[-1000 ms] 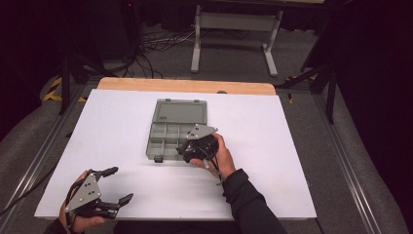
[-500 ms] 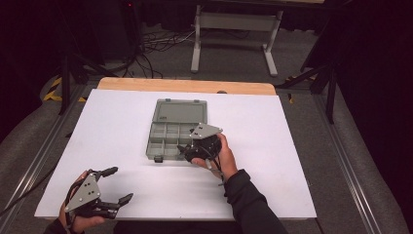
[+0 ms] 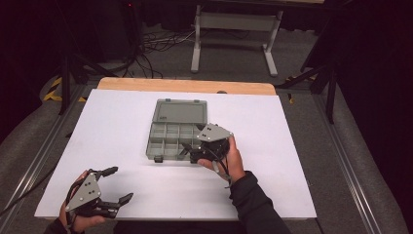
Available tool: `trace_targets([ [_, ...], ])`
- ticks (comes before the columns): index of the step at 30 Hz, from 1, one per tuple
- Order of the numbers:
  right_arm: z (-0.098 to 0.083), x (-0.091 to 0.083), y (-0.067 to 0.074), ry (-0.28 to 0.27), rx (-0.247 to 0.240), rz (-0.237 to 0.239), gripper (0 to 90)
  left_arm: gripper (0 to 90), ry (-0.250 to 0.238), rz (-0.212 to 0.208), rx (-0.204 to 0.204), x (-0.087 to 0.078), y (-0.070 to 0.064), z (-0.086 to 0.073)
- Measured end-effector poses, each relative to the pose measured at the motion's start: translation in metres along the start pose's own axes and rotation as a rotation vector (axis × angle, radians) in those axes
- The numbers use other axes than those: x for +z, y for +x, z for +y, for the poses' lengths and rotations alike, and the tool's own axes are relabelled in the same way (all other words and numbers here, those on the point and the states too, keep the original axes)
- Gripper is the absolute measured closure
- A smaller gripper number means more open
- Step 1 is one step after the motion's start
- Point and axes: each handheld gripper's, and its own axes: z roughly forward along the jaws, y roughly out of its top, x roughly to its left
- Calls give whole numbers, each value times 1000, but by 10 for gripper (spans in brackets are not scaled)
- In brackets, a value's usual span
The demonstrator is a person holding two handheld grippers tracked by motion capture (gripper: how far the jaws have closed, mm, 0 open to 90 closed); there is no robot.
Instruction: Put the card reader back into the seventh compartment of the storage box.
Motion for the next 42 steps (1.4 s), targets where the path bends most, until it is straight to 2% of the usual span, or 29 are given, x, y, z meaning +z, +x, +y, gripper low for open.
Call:
trace_targets([
  [7, 4, -14, -4, -42, 2, -30, 214, 83, 2, 0, 1, 0, 0, 0],
  [15, 2, -25, -7, -45, 0, -71, 171, 83, 4, 0, 2, 0, 0, 0],
  [28, 1, -35, -6, -56, -5, -69, 153, 83, 2, 2, 1, -1, 0, -1],
  [42, -4, -55, -8, -66, -28, -101, 135, 83, 6, 6, 4, -1, 0, 0],
])
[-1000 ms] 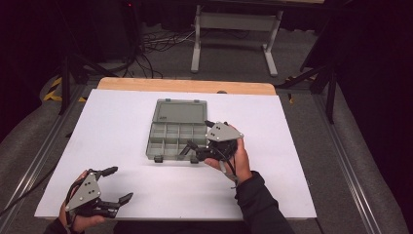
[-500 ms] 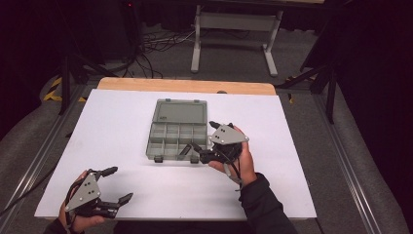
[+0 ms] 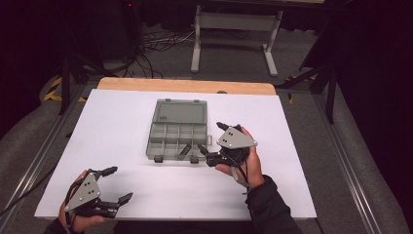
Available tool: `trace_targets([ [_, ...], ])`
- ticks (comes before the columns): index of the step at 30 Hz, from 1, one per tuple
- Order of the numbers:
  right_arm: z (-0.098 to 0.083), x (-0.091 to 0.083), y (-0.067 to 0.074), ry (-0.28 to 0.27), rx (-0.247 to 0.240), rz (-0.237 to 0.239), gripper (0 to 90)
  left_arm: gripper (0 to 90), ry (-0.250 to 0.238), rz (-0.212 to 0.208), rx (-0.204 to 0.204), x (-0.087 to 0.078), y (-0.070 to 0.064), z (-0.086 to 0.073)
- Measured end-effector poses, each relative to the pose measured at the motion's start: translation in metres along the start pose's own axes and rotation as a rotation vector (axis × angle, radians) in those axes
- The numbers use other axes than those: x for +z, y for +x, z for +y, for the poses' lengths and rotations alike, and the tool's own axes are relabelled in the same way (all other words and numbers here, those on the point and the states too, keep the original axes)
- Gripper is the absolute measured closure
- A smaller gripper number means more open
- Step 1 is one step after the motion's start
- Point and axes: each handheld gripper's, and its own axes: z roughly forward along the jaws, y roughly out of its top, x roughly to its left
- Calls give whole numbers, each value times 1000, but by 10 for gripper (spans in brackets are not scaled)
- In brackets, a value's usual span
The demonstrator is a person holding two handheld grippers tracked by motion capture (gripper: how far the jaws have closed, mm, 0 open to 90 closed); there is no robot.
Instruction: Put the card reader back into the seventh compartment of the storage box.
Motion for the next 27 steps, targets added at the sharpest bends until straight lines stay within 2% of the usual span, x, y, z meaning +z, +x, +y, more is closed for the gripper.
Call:
trace_targets([
  [27, -9, -32, 2, -14, -41, -41, 118, 82, 1, 5, 1, 0, 0, 0],
])
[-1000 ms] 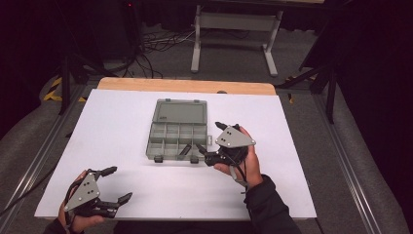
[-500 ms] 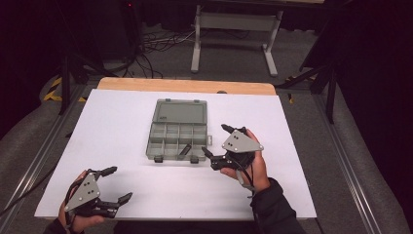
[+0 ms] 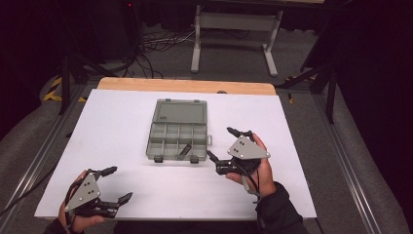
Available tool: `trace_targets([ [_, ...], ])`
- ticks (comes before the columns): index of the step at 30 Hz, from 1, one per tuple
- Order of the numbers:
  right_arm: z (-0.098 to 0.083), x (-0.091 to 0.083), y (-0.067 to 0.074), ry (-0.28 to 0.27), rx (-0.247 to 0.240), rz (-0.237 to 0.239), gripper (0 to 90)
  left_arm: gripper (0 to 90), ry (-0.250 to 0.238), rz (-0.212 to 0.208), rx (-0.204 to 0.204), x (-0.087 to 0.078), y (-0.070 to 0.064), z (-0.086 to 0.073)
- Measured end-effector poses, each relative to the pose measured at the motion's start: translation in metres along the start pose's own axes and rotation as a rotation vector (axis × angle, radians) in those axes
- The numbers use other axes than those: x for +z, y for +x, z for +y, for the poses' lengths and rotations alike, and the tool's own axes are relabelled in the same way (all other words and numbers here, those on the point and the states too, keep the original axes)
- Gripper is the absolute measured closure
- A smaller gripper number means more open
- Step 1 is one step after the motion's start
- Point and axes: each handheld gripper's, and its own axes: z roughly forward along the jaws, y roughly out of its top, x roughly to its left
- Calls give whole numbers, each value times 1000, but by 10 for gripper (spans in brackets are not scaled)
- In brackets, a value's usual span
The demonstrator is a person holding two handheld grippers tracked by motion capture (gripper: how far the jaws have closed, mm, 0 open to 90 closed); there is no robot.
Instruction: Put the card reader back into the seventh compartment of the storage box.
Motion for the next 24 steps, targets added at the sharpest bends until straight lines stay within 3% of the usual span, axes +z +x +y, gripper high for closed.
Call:
trace_targets([
  [24, -16, -21, 6, 20, -43, -14, 116, 82, 2, 3, -1, 0, 0, 0],
])
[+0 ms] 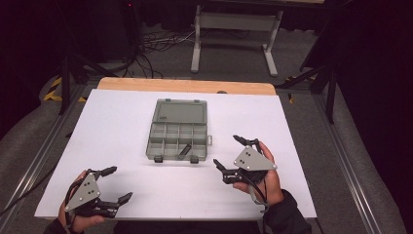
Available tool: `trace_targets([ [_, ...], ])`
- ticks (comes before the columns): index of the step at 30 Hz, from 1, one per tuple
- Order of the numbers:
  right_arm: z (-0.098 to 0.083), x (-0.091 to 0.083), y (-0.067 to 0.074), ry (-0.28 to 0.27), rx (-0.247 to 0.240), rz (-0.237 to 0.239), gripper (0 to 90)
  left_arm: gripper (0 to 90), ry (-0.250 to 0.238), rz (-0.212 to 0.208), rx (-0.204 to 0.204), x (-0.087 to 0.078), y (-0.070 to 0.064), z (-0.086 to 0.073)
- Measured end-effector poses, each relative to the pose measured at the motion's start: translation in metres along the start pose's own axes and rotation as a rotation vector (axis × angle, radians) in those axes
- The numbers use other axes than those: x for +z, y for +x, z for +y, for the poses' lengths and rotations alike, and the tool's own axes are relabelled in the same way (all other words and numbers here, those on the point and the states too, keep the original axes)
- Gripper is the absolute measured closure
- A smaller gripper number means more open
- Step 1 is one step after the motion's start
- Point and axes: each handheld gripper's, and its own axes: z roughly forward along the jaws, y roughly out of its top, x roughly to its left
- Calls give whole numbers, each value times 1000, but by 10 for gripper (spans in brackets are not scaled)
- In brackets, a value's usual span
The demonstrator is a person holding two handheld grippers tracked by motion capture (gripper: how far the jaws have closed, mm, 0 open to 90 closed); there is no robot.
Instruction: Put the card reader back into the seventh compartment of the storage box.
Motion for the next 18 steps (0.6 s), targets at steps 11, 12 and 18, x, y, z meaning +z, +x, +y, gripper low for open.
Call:
trace_targets([
  [11, -8, -6, 1, 10, -1, 6, 116, 82, 4, 0, 1, 0, 0, 0],
  [12, -8, -6, 1, 10, -1, 6, 116, 82, 4, -1, 1, 0, 0, 0],
  [18, -14, -10, 4, 26, -9, 15, 116, 82, 4, -2, -1, 0, 0, 0],
])
